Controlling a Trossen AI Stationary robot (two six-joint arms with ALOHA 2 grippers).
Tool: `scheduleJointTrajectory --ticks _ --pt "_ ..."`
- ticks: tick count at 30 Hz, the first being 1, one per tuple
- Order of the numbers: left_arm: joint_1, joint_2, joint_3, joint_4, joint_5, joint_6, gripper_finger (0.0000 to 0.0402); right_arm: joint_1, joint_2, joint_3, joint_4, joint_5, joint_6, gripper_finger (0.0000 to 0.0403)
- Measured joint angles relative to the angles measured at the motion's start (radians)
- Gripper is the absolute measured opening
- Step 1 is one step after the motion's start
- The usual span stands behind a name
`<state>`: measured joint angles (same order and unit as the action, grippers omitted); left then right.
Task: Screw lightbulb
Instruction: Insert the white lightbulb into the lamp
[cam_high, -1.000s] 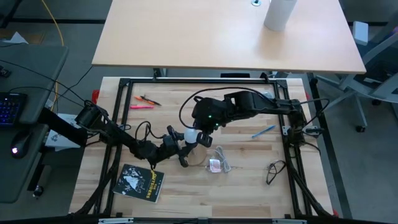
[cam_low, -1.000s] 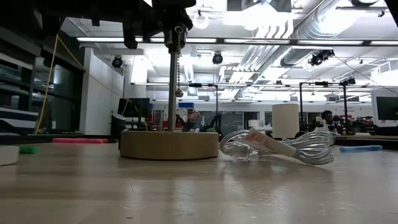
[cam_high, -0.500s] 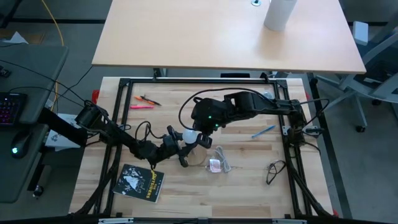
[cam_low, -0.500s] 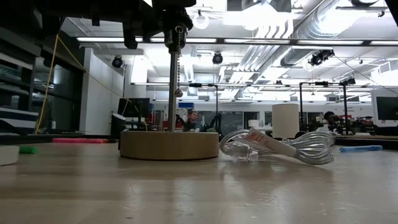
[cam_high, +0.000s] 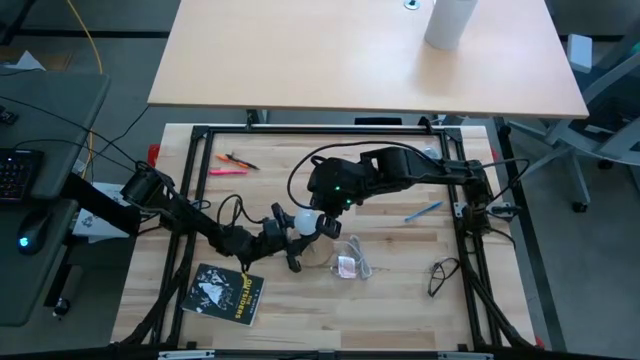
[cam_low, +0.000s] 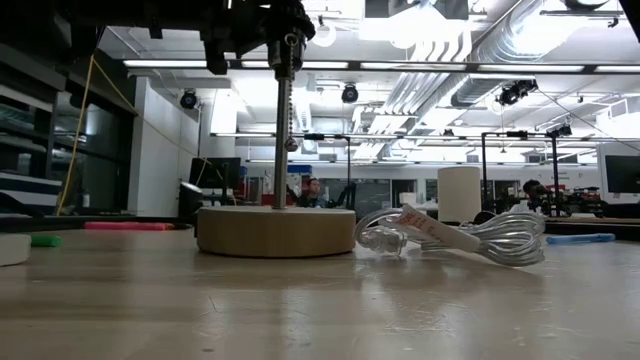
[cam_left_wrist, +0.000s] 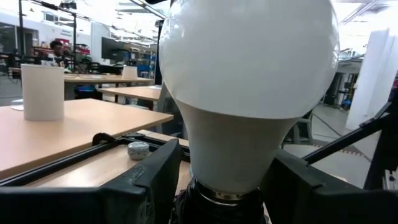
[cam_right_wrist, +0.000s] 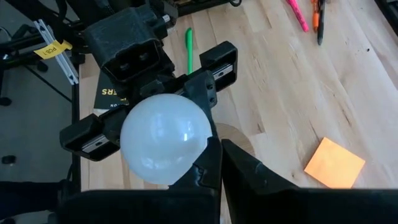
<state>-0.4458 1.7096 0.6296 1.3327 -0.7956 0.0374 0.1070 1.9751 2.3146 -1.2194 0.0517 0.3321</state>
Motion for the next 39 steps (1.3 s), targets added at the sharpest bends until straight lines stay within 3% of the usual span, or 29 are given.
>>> scheduleJointTrajectory --ticks 10,24,39 --pt "0.0 0.0 0.0 -0.001 0.001 -0.001 0.0196 0.0 0.0 0.0 0.0 0.0 0.0 0.0" --pt "0.001 0.0 0.0 -0.006 0.001 -0.006 0.027 0.0 0.0 0.0 0.002 0.0 -0.001 0.0" --pt "0.001 0.0 0.0 -0.004 -0.063 0.028 0.0274 -0.002 0.0 0.0 0.005 0.0 -0.027 0.0"
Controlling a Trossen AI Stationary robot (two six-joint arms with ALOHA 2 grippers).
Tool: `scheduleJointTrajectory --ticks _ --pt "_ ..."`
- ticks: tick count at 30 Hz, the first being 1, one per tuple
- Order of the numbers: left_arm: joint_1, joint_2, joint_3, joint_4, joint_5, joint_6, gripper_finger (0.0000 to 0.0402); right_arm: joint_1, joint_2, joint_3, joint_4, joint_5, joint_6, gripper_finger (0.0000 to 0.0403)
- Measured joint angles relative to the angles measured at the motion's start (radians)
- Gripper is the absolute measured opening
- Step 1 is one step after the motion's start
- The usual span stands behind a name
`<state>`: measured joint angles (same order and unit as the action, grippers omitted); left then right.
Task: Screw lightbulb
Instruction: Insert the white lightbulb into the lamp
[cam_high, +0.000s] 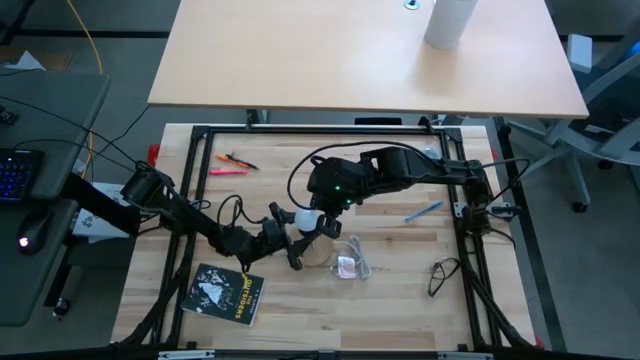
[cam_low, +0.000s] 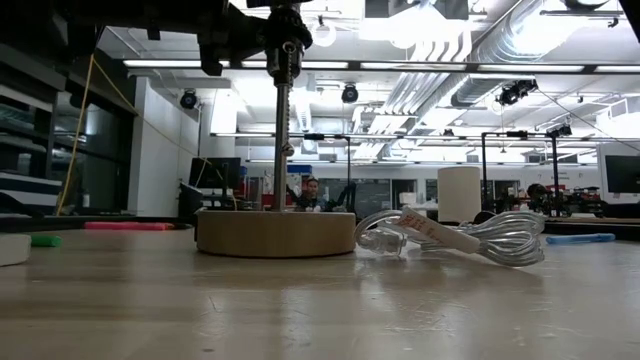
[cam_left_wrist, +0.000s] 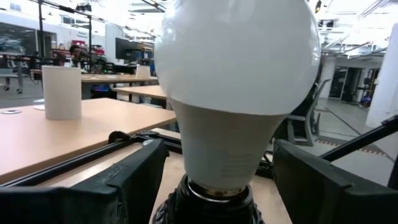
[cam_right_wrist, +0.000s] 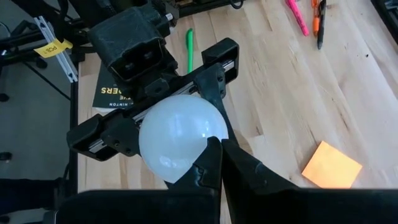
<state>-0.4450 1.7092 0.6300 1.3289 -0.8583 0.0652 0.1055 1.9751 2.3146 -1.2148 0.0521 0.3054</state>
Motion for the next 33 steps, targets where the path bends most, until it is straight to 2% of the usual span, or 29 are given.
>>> scheduleJointTrajectory --ticks 16,33 --pt "0.0 -0.008 0.0 0.002 -0.068 0.044 0.0274 -0.001 -0.008 0.0 0.0 0.011 -0.043 0.0" --pt "-0.061 -0.055 0.0 -0.035 -0.051 0.026 0.0274 -0.04 -0.098 0.001 -0.015 0.053 -0.071 0.0"
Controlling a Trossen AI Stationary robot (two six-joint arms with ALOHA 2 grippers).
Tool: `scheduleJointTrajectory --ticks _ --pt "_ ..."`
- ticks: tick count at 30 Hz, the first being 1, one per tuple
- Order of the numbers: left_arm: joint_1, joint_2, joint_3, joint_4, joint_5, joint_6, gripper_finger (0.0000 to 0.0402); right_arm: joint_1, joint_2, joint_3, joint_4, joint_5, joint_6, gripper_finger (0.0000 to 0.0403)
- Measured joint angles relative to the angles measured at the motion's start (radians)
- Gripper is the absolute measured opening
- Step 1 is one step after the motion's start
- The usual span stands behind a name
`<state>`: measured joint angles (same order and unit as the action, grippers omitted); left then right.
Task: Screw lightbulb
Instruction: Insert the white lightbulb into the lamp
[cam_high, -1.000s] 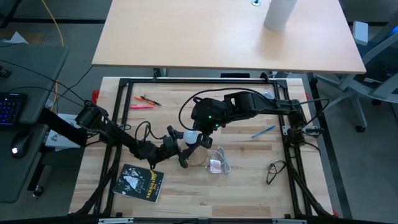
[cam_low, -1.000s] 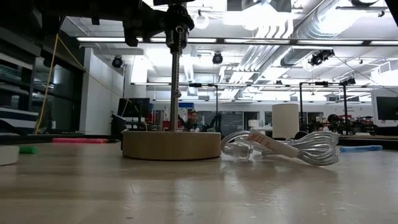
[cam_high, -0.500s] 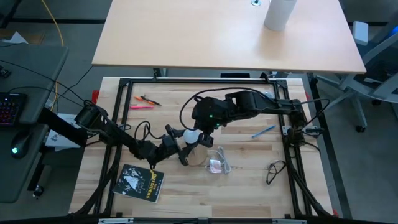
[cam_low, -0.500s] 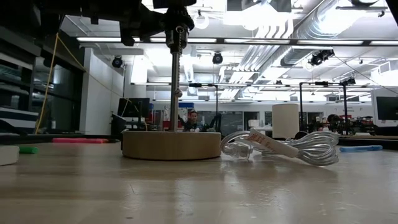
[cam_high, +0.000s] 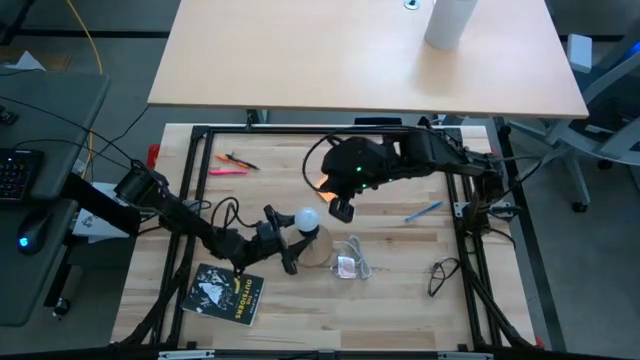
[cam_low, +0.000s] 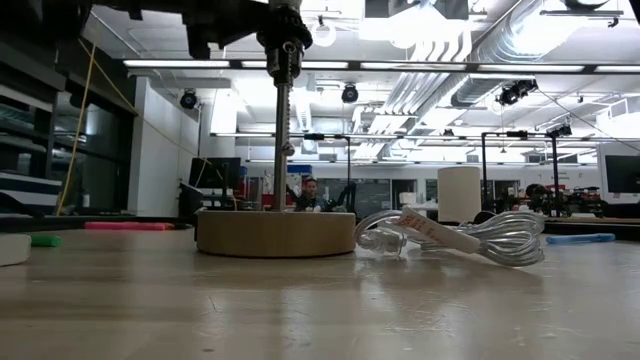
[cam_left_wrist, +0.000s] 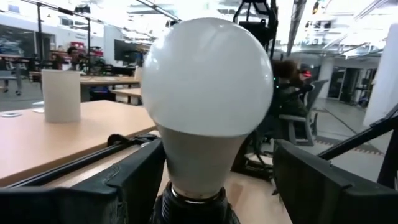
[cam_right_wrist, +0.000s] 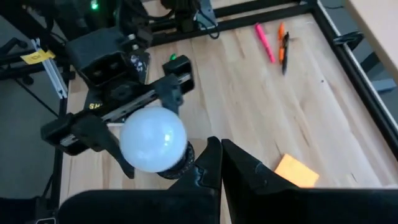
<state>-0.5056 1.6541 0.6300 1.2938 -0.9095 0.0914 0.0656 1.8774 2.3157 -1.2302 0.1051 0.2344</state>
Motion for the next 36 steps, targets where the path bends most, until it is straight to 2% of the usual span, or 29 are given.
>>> scheduleJointTrajectory --ticks 5,11,20,26,28,30,32,34,36 --pt "-0.049 -0.044 0.0 -0.09 -0.039 -0.009 0.0274 -0.016 -0.016 0.0 -0.025 0.0 -0.01 0.0" --pt "-0.095 -0.096 0.0 -0.231 -0.143 -0.009 0.0274 -0.027 -0.022 0.0 -0.027 0.002 -0.034 0.0" --pt "-0.1 -0.105 0.0 -0.244 -0.153 -0.011 0.0274 -0.027 -0.022 0.0 -0.055 0.002 -0.063 0.0" --pt "-0.181 -0.15 0.0 -0.263 -0.157 -0.006 0.0273 -0.027 -0.023 0.0 -0.16 0.018 -0.084 0.0" --pt "-0.216 -0.185 0.0 -0.266 -0.162 0.02 0.0267 -0.027 -0.023 0.0 -0.201 -0.016 -0.097 0.0" --pt "-0.248 -0.228 0.0 -0.267 -0.181 0.055 0.0248 -0.027 -0.023 -0.003 -0.234 -0.064 -0.12 0.0" --pt "-0.278 -0.272 0.0 -0.274 -0.213 0.084 0.0213 -0.026 -0.023 -0.01 -0.265 -0.093 -0.13 0.0" --pt "-0.294 -0.314 0.008 -0.313 -0.241 0.094 0.0159 -0.026 -0.023 -0.021 -0.277 -0.122 -0.126 0.0" --pt "-0.296 -0.348 0.037 -0.384 -0.261 0.087 0.0086 -0.018 -0.023 -0.041 -0.27 -0.166 -0.115 0.0"
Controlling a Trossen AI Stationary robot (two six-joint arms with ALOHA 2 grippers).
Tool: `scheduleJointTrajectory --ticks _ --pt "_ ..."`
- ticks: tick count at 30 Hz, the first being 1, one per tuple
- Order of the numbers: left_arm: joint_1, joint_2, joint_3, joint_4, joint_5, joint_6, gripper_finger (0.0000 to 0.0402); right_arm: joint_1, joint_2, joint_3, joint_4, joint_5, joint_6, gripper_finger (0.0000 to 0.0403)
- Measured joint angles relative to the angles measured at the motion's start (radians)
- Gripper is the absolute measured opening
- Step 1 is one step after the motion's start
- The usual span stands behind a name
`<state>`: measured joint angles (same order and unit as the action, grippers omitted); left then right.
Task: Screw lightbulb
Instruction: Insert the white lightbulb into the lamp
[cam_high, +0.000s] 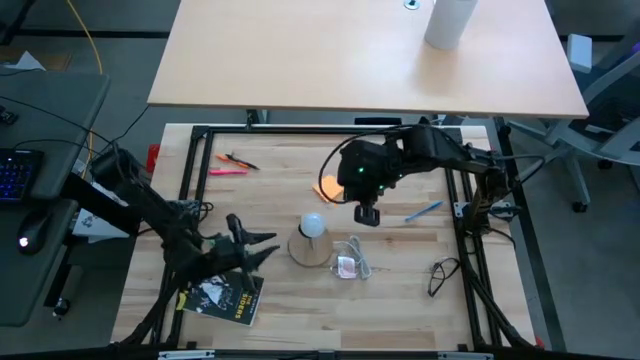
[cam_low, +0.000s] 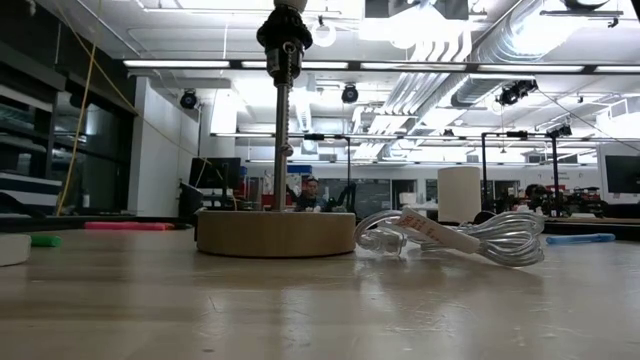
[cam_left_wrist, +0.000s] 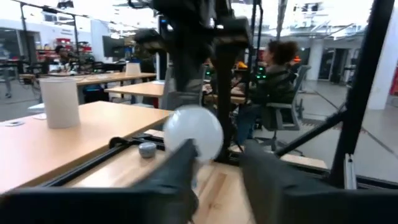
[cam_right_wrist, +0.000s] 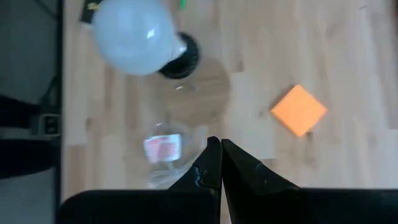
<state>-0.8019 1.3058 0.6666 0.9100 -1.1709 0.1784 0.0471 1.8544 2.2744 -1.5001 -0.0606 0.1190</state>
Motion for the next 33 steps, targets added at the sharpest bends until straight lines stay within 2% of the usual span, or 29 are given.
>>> scheduleJointTrajectory --ticks 1,3,8,12,15,18,22,24,27,33 --pt "0.007 -0.014 0.02 -0.045 -0.005 -0.017 0.0047 0.006 -0.001 -0.018 0.014 -0.025 0.001 0.0" --pt "0.032 -0.029 0.068 -0.145 -0.001 -0.066 0.0016 0.029 -0.001 -0.069 0.061 -0.055 0.012 0.0" --pt "0.107 -0.036 0.203 -0.485 0.048 -0.119 0.0002 0.103 -0.029 -0.256 0.235 -0.077 0.07 0.0" --pt "0.194 -0.068 0.279 -0.731 0.105 -0.171 0.0001 0.143 -0.099 -0.367 0.401 -0.053 0.153 0.0" --pt "0.286 -0.114 0.288 -0.914 0.187 -0.227 0.0 0.17 -0.156 -0.447 0.501 0.006 0.217 0.0" --pt "0.399 -0.163 0.288 -1.044 0.345 -0.28 0.0 0.192 -0.206 -0.557 0.65 0.028 0.257 0.0" --pt "0.521 -0.174 0.288 -1.02 0.616 -0.221 0.0 0.207 -0.234 -0.699 0.84 0.073 0.323 0.0" --pt "0.565 -0.165 0.288 -0.992 0.708 -0.198 0.0 0.21 -0.24 -0.75 0.909 0.108 0.342 0.0" --pt "0.612 -0.142 0.289 -1.001 0.771 -0.189 0.0 0.211 -0.252 -0.781 0.989 0.138 0.355 0.0" --pt "0.649 -0.116 0.288 -0.97 0.859 -0.174 0.0 0.216 -0.253 -0.784 1.0 0.181 0.331 0.0"
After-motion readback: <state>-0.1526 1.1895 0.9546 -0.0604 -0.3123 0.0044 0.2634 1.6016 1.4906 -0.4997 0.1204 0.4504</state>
